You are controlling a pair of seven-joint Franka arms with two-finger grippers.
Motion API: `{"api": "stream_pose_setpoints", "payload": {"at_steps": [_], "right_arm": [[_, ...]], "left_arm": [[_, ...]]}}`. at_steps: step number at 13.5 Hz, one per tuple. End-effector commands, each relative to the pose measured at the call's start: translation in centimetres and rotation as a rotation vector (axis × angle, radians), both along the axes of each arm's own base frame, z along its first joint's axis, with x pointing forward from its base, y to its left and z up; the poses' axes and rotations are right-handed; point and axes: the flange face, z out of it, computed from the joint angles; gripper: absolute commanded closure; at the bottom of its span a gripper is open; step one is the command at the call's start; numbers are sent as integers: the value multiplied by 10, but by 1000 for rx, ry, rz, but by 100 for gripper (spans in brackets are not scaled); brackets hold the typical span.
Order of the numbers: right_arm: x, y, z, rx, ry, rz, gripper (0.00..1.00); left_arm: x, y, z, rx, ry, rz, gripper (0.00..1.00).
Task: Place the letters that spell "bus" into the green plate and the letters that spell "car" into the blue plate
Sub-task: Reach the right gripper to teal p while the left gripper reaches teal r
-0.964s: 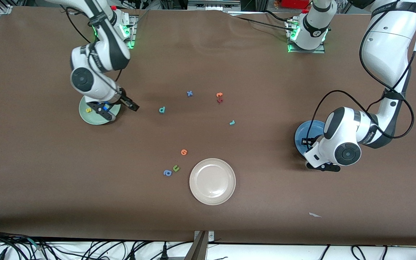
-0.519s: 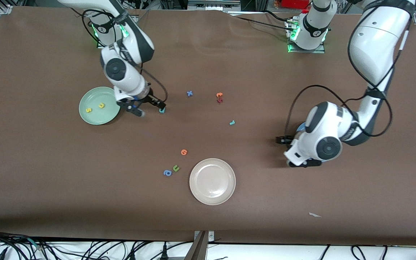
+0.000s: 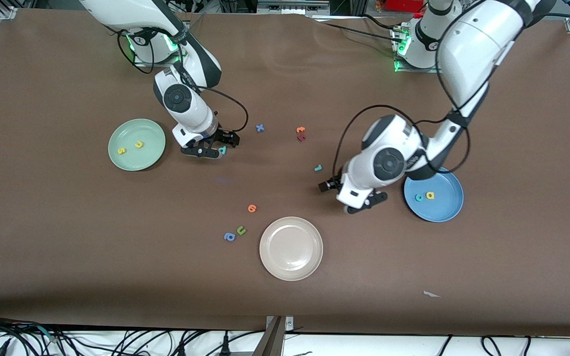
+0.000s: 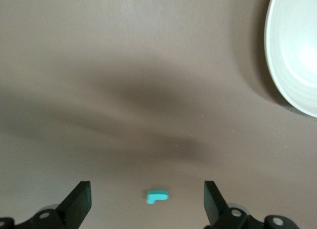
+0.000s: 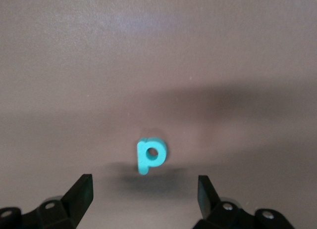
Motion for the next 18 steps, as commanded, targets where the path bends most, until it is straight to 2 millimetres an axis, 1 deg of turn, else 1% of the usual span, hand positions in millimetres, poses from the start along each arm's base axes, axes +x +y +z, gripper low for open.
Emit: {"api": "stream_pose_setpoints", "payload": {"at_steps": [1,2,3,5,7,8,9,10,11,12,13,14,18], "right_arm": [[4,-6,1,-3,-19,51,8],[3,-5,-2,-4,-14,52,12],[3,-6,-5,-4,-7,49,12],[2,-6,-7,-5,-3,43,12],[1,-4,-11,-4,3,29,13],[0,-3,-14,-4,6,26,13],[0,-3,-14,-2,4,25,15],[0,-4,-19,-3,14,20,17],[0,-5,-22,-4,17,19,17],[0,-5,-21,-4,16,16,18],[0,-5,-21,-4,16,17,23],[1,-5,-21,-4,17,16,28],[9,-19,-22,-15,14,-10,29]], "left_arm": [[-29,-14,-7,68,-55,106,0],[-42,-23,-16,82,-77,119,0],[-53,-31,-21,96,-96,128,0],[-63,-37,-29,125,-105,155,0],[-73,-54,-37,104,-108,180,0],[-74,-56,-39,102,-114,179,0],[-76,-56,-42,111,-121,169,1],[-77,-57,-45,119,-123,180,4],[-82,-62,-50,130,-130,169,8],[-83,-62,-53,135,-141,170,10],[-83,-63,-54,133,-147,174,12],[-84,-63,-57,135,-142,177,17],[-86,-64,-62,135,-134,178,24]]}}
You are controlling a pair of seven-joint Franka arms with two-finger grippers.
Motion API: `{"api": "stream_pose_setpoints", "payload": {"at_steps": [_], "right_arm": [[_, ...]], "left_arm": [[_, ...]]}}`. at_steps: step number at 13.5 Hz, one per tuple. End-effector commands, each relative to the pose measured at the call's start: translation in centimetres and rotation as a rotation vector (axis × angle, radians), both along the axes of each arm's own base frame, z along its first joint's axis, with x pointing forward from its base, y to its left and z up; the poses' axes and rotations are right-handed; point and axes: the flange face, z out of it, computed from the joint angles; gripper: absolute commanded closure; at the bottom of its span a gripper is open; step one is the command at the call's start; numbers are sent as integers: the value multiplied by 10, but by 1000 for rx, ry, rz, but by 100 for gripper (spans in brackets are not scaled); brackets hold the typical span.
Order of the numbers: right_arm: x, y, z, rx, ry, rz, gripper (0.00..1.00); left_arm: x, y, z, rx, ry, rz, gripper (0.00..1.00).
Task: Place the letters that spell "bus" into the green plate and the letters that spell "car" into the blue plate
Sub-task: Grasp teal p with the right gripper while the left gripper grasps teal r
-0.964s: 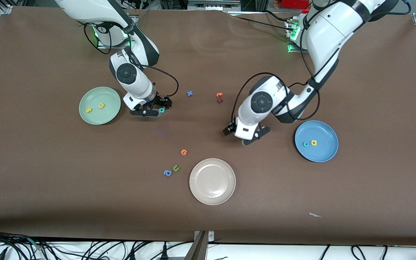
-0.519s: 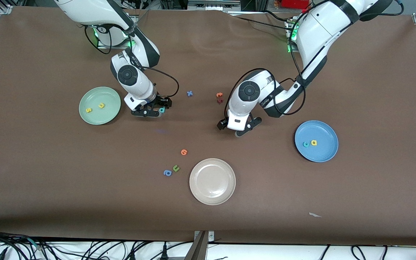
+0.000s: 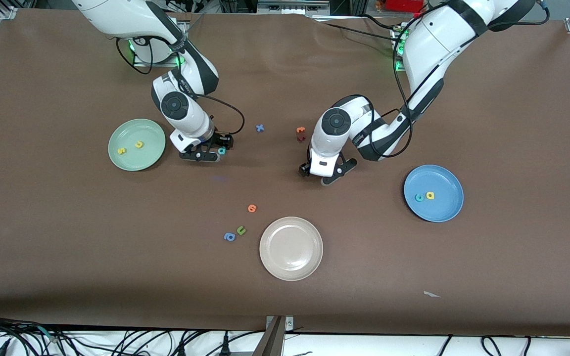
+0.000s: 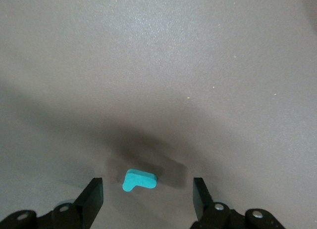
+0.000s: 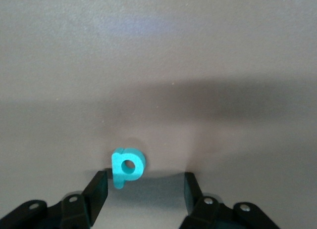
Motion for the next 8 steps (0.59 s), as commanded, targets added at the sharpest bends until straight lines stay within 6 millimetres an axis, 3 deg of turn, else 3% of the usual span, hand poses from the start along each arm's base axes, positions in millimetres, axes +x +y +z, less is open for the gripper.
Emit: {"api": "stream_pose_setpoints", "payload": {"at_steps": [1,4,8], "right_arm": [[6,-6,-1,-5,-12,-22,29],[2,3,0,-9,-11,-78,29],[4,6,-1,-3,-16,-86,31]], "left_arm": [[-2,-2,-4,2,-24,6,26],[-5,-5,-7,0,-20,14,43],[-4,-4,-8,2,-21,12,57]]}}
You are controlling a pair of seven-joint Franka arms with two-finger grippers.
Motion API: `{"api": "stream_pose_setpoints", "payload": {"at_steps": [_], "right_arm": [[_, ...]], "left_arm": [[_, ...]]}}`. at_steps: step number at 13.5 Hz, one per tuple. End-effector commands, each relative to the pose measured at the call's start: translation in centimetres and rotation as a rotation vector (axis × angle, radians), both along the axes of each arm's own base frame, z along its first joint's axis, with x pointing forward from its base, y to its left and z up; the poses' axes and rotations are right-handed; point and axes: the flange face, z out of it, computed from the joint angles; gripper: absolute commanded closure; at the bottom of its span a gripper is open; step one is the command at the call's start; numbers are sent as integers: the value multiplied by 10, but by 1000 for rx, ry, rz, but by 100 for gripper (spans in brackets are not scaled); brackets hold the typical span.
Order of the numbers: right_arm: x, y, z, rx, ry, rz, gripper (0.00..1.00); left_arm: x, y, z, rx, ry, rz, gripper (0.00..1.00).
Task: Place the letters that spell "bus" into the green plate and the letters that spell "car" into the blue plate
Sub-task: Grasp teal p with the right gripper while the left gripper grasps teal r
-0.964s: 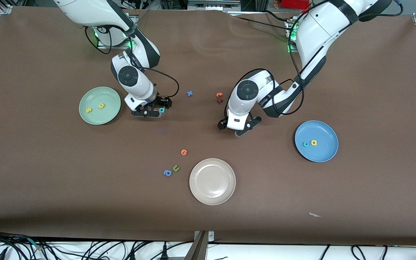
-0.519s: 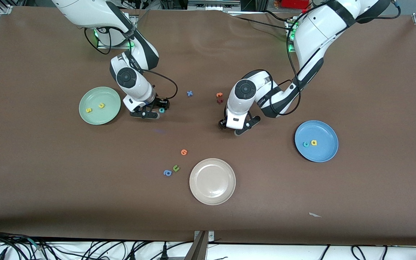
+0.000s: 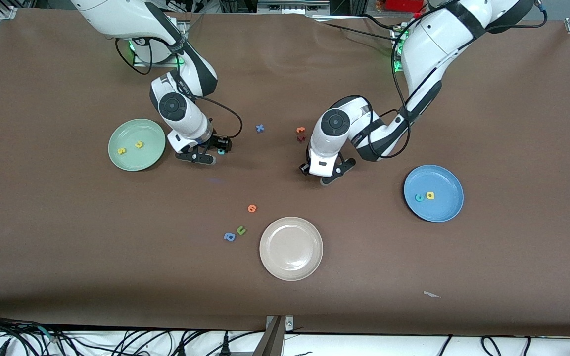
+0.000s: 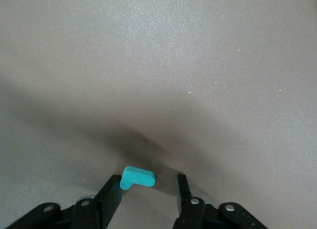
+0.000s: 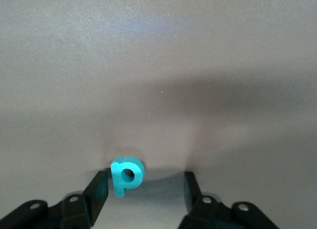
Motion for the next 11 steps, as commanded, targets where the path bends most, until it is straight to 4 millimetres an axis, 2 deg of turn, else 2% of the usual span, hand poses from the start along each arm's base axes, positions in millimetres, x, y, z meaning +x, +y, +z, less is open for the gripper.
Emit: {"api": "stream_pose_setpoints", "payload": {"at_steps": [1,5,7,9,11], "right_arm": [[2,5,-2,2,-11,-9,39],[2,5,-2,0,-9,-8,80],[3,4,-2,-1,-7,-9,92],[4,3,2,-2,-9,-11,94],[6,-3,21,-32,7,-22,94]], "left_arm": [[-2,0,-5,16,-27,-5,57],[-2,1,-8,18,-24,-11,61],[-1,2,-9,18,-23,-14,59],[1,5,-9,19,-22,-7,55],[3,7,-10,21,-24,3,55]]}}
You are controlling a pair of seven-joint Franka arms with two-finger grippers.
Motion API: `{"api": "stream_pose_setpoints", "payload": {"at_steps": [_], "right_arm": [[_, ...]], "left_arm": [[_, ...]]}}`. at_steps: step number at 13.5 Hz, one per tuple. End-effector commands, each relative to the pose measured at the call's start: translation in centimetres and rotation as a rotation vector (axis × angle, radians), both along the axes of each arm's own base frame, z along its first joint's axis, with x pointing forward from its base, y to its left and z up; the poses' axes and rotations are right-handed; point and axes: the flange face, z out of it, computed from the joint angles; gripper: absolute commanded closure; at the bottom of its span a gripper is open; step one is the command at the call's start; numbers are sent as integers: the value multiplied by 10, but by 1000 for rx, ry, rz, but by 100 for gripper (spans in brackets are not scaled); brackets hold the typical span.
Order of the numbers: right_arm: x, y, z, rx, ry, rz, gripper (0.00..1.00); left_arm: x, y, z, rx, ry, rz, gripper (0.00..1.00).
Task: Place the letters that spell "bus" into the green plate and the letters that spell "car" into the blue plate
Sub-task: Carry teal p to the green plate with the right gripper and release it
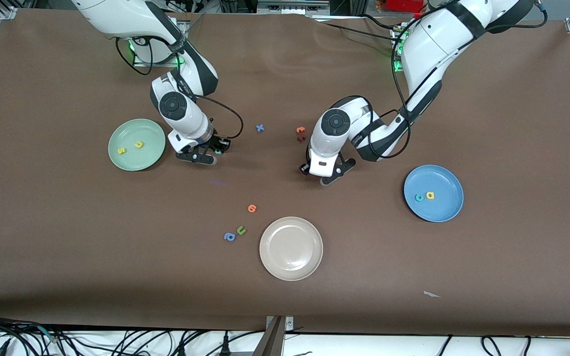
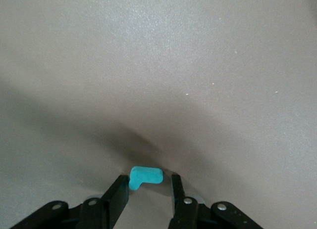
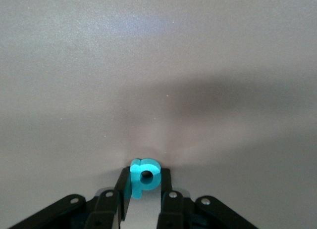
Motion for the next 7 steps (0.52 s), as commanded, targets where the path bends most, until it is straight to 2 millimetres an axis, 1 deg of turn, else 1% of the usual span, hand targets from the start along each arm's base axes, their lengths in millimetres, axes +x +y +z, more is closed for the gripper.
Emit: {"api": "stream_pose_setpoints", "payload": {"at_steps": [1,2,4,6,7], "right_arm": [[11,-16,35,-60,22,-26,94],[14,-31,52,-96,48,-41,94],[18,-56,84,-143,77,-71,94],[22,-94,99,-176,130,-68,94],[23,-120,104,-187,168,-58,94]], "left_arm": [[3,8,-10,25,-20,10,54],[4,9,-11,26,-20,13,53],[6,11,-11,28,-22,32,53],[9,13,-11,32,-24,41,53],[10,14,-11,33,-24,58,53]]}}
